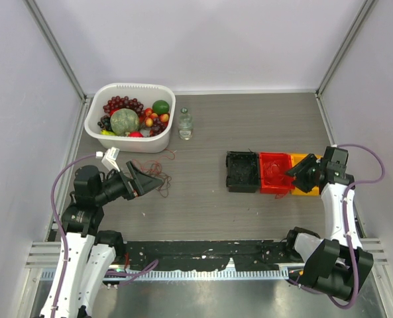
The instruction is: Untangle the cables
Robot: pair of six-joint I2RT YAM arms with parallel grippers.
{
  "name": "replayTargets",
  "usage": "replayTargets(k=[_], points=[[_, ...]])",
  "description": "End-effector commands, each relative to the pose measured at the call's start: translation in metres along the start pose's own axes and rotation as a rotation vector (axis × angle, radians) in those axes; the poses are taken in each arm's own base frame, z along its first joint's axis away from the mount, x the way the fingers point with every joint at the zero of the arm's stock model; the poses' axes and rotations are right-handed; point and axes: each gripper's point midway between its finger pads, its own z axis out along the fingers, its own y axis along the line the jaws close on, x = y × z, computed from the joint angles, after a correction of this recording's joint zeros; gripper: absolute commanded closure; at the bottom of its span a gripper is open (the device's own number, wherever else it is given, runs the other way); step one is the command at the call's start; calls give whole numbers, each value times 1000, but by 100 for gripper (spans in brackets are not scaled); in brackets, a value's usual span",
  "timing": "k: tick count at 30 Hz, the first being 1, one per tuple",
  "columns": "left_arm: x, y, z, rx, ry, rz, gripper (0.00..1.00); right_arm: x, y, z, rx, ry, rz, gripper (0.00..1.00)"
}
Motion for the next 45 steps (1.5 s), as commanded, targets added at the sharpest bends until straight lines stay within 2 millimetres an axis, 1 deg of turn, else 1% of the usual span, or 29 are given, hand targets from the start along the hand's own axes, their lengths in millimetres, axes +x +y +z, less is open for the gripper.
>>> replayTargets(k=[1, 3, 6, 8, 9, 10, 11, 12, 13, 14, 15, 16, 19, 20, 22, 23, 24, 26, 29, 32, 35, 36, 37, 38, 39, 41, 42, 43, 45], points=[[-4, -11, 0, 48, 3, 35, 5, -1, 12, -4, -56, -23, -38, 52], [-5, -12, 0, 49, 0, 37, 5, 2, 13, 0, -57, -9, -44, 55], [-5, -11, 0, 47, -3, 34, 5, 10, 15, 8, -38, 30, -81, 58], [-5, -10, 1, 45, -5, 25, 5, 13, 18, 13, -30, 41, -113, 61], [-5, -10, 1, 47, -3, 21, 5, 10, 18, 13, -20, 32, -122, 64], [-4, -11, 1, 51, -2, 19, 5, 11, 20, 15, -17, 33, -134, 68], [-4, -11, 1, 53, -4, 17, 5, 8, 21, 14, -12, 22, -142, 76], [-4, -11, 1, 55, -4, 15, 5, 9, 23, 13, -11, 22, -150, 80], [-4, -12, 1, 58, -3, 14, 5, 6, 27, 10, -17, 2, -162, 87], [-4, -12, 1, 60, -5, 15, 5, 4, 28, 8, -17, -8, -168, 90], [-3, -13, 0, 62, -4, 14, 5, 0, 31, 4, -17, -28, -175, 97], [-3, -13, 0, 65, -3, 14, 5, -1, 33, 0, -17, -35, -180, 99], [-2, -14, 0, 71, 2, 6, 5, -14, 50, -14, -45, -82, -196, 99], [-1, -15, 0, 76, 7, 5, 5, -17, 51, -16, -34, -85, -196, 99], [0, -15, 0, 78, 12, 1, 5, -34, 67, -29, -46, -122, -208, 99], [0, -16, 0, 80, 10, 3, 5, -38, 70, -31, -47, -131, -213, 99], [0, -15, -1, 80, 12, 4, 5, -47, 76, -34, -45, -153, -219, 99], [0, -15, 0, 78, 12, 1, 5, -61, 80, -32, -36, -190, -242, 99], [-1, -17, 0, 84, 13, 4, 5, -76, 89, -22, -54, -220, -296, 99], [-1, -17, 0, 82, 17, -3, 5, -85, 89, -11, -23, -253, -333, 99], [0, -16, -1, 72, 19, -7, 5, -82, 84, -5, 23, -252, -340, 99], [0, -15, -1, 65, 20, -12, 5, -74, 81, 0, 31, -235, -350, 99], [0, -13, 0, 57, 17, -13, 5, -75, 74, -2, 70, -258, -346, 99], [0, -11, 1, 50, 15, -15, 5, -64, 69, 3, 79, -234, -357, 99], [-1, -10, 1, 43, 14, -20, 5, -58, 64, 4, 93, -229, -356, 99], [-3, -5, 3, 18, 14, -29, 5, -34, 45, 18, 128, -172, -358, 99], [-4, -3, 5, 5, 12, -33, 5, -26, 41, 22, 133, -150, -369, 99], [-6, 2, 7, -14, 10, -42, 5, -18, 32, 29, 157, -124, -373, 99], [-9, 11, 12, -50, 4, -63, 6, -9, 20, 40, 195, -94, -373, 99]])
